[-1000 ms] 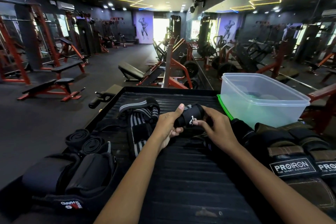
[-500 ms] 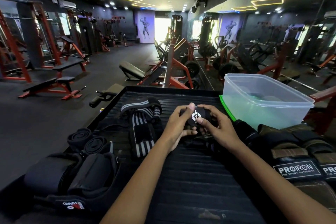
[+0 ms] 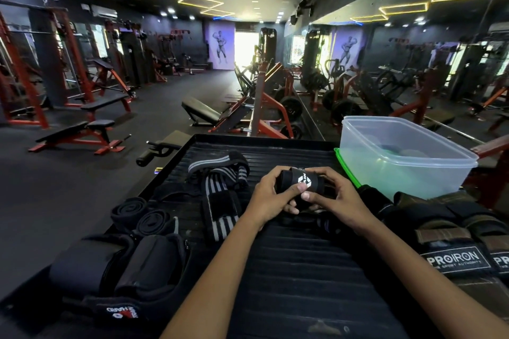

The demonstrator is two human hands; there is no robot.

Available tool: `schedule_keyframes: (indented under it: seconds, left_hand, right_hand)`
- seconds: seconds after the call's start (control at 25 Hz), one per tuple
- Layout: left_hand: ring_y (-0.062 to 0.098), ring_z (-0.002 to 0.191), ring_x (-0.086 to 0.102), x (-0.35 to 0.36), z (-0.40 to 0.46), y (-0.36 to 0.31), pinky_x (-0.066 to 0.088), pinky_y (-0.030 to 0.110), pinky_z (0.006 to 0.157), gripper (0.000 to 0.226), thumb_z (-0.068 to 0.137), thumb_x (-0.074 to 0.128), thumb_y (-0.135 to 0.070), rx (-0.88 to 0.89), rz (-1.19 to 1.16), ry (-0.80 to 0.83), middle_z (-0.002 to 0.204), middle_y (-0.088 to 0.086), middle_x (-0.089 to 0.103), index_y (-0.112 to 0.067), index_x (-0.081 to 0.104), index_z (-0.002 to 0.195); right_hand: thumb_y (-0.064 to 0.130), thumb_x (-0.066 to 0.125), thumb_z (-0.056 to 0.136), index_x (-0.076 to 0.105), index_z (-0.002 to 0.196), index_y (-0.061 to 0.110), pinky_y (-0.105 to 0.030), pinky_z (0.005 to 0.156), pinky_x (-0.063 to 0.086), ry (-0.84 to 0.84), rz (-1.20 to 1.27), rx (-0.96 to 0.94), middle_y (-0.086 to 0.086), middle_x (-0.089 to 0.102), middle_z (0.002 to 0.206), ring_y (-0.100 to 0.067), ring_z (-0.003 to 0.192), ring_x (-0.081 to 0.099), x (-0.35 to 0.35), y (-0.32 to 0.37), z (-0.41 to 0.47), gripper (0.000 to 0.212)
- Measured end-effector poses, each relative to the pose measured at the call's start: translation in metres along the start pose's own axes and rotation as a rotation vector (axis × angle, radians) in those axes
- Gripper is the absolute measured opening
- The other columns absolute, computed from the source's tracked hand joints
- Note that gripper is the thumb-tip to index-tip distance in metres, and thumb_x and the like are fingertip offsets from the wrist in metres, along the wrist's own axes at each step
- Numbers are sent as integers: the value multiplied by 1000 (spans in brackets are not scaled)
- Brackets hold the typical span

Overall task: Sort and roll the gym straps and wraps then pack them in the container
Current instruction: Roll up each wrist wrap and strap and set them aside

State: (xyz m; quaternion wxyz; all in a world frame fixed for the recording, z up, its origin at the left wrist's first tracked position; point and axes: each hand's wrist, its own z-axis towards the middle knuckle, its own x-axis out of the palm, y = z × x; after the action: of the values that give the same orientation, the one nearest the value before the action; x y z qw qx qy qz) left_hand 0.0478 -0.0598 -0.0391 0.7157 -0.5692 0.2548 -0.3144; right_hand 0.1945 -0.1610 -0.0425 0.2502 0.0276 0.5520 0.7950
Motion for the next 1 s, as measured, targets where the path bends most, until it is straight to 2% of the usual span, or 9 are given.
schedule_keyframes:
  seconds: [0.12, 0.2, 0.28, 0.4, 0.48, 0.64, 0.72, 0.84, 1.0]
  left_hand:
    - [16, 67, 64, 1, 1, 3, 58, 29, 63, 35, 86, 71, -16, -10, 36, 12, 105, 12, 66, -16, 58, 118]
    - [23, 71, 68, 1, 1, 4, 60, 35, 71, 43, 84, 74, -17, 4, 75, 18, 109, 9, 66, -20, 57, 124]
    - [31, 77, 70, 0, 1, 3, 60, 36, 73, 50, 82, 75, -17, 23, 113, 14, 115, 6, 64, -23, 56, 128]
    - [26, 89, 70, 1, 1, 4, 58, 27, 69, 55, 81, 76, -15, 41, 114, 0, 120, 5, 62, -21, 53, 131]
    - [20, 90, 69, 3, 1, 4, 55, 23, 67, 57, 83, 74, -13, 55, 93, -1, 124, 6, 61, -21, 50, 134]
    - [11, 84, 65, 4, 2, 2, 53, 21, 68, 53, 89, 67, -14, 80, 78, -34, 120, 3, 62, -20, 47, 138]
    - [14, 92, 66, 3, 2, 4, 55, 24, 74, 48, 91, 65, -16, 94, 102, -55, 116, 4, 64, -19, 49, 136]
    - [16, 102, 65, 1, 3, 5, 55, 24, 78, 42, 92, 64, -20, 90, 134, -72, 119, 7, 64, -17, 54, 133]
    - [7, 93, 61, 2, 3, 3, 53, 17, 72, 30, 96, 56, -22, 91, 164, -124, 106, -1, 64, -13, 60, 125]
  right_hand:
    - [31, 82, 66, 62, 114, 23, -32, 78, 56, -12, -91, 4, -1, 67, 109, -17, 101, 66, -5, -4, 0, 53]
    - [33, 84, 67, 59, 121, 28, -29, 90, 51, 7, -199, 5, 6, 66, 112, -8, 106, 63, -9, -4, 0, 60]
    - [36, 85, 67, 59, 121, 31, -30, 95, 49, 35, -269, 8, 11, 67, 112, -4, 105, 62, -10, -4, 0, 61]
    - [48, 85, 61, 63, 105, 30, -42, 92, 52, 32, -285, 27, 7, 71, 100, -10, 95, 67, -9, -5, 0, 52]
    - [54, 83, 58, 62, 100, 29, -45, 90, 52, 14, -273, 32, 4, 71, 97, -14, 92, 67, -8, -6, -1, 53]
    - [45, 83, 67, 63, 106, 25, -47, 96, 50, 20, -161, 55, 2, 71, 103, -15, 99, 67, -4, -3, -3, 48]
    - [43, 83, 70, 64, 109, 23, -49, 96, 50, 27, -117, 72, 0, 72, 106, -17, 101, 68, 0, -1, -4, 48]
    - [39, 83, 69, 66, 109, 21, -50, 93, 52, 18, -110, 74, 0, 72, 106, -19, 100, 68, 3, 0, -4, 47]
    - [38, 84, 67, 67, 103, 21, -49, 93, 52, -27, -113, 84, 1, 73, 101, -17, 95, 69, 4, 2, -4, 44]
